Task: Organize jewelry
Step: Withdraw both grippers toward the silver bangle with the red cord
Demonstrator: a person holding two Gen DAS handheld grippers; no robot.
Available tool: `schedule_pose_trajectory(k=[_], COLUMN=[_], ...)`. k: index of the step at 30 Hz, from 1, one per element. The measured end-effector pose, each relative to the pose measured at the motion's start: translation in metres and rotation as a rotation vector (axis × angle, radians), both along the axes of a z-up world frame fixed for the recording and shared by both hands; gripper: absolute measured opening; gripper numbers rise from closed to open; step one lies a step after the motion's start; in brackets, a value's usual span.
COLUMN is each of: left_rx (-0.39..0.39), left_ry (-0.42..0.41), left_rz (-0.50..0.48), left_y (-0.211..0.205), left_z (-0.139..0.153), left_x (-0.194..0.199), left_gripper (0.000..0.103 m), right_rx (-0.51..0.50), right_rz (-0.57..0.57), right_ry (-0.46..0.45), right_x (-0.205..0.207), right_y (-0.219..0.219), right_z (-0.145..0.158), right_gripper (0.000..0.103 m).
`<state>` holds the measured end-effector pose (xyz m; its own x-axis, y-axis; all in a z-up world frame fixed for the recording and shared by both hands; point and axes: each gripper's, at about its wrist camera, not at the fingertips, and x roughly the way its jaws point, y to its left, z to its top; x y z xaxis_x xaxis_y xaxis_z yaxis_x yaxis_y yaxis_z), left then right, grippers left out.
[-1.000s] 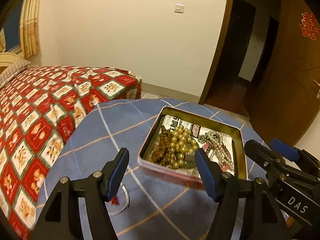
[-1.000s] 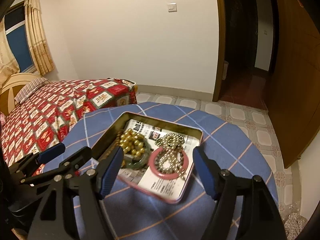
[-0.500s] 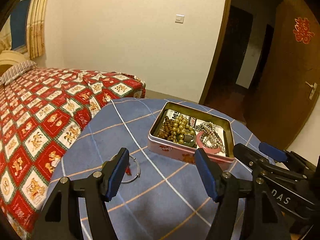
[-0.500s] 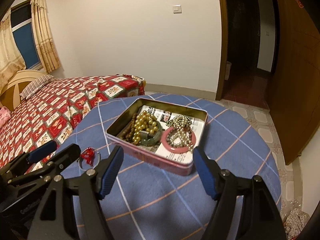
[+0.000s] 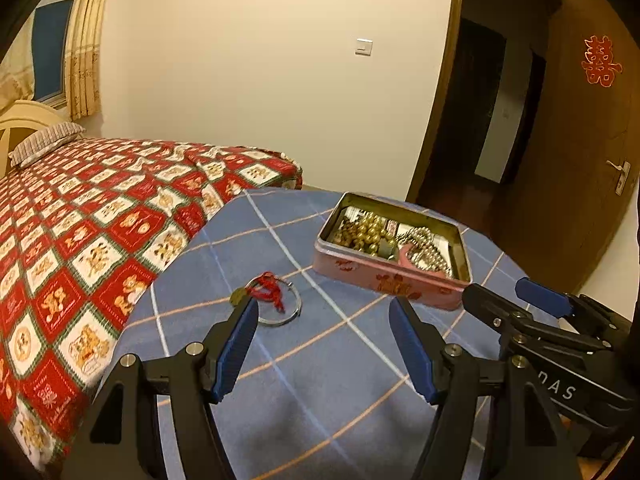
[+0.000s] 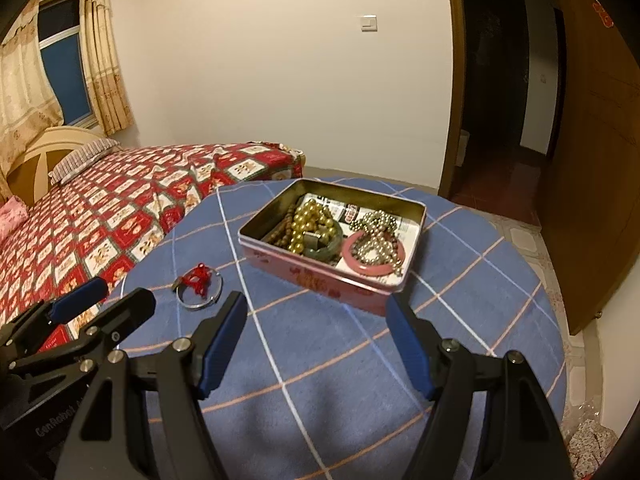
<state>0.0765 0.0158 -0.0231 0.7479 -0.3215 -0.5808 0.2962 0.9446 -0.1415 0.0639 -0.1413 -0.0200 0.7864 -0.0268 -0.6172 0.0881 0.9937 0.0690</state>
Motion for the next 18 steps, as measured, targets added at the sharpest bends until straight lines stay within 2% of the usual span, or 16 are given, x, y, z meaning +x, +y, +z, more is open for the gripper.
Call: schedule_pose_trajectory(k=[10,16,18], left_rx=[-0.027,-0.043,-0.024], left_ry=[0.053,0.081,0.079], left_rz=[0.060,0.085,0.093], left_y=[0.034,0.046,0.047], left_z=[-0.026,-0.035,-0.036], left_x=[-0.004,0.013,0.021], left_gripper=[0.068,0.068,0.068], right_rx=[0.006,0.009,0.013], right_rz=[0.029,0.046,0.059], right_ry=[0.020,0.031,0.038], right_x=[-0.009,-0.007,-0.004], right_y=[0.015,0.019,0.021], right_z=[-0.019,-0.025,-0.027], right_gripper=[0.075,0.075,0.072])
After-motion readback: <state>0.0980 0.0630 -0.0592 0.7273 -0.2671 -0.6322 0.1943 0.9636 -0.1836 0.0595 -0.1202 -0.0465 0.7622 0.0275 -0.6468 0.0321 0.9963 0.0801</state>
